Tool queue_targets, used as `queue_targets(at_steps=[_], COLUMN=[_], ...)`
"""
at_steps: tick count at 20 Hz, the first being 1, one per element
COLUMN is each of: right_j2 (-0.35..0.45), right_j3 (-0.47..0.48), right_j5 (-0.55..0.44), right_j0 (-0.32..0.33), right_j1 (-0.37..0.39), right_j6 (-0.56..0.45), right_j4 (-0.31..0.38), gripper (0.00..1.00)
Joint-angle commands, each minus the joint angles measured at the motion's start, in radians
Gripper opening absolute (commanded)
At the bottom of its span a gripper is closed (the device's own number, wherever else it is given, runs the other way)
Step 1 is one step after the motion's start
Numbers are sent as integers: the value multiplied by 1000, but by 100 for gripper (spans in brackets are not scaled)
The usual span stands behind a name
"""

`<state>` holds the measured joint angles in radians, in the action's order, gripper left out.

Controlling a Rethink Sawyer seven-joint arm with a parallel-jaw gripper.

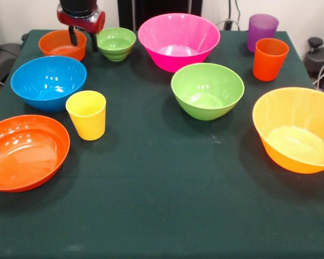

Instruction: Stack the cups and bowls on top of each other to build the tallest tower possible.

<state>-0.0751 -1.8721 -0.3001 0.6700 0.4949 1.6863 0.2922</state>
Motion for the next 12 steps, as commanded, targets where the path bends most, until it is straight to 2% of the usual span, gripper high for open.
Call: queue_targets(at_steps=[1, 12], right_j2=[79, 64], right_j3=[-33, -44], right_j5=[83, 134], right_j0=[17, 34], right_j1=[-89, -131], right_j6=[57, 78], right_j4=[70, 106], gripper=[100, 100])
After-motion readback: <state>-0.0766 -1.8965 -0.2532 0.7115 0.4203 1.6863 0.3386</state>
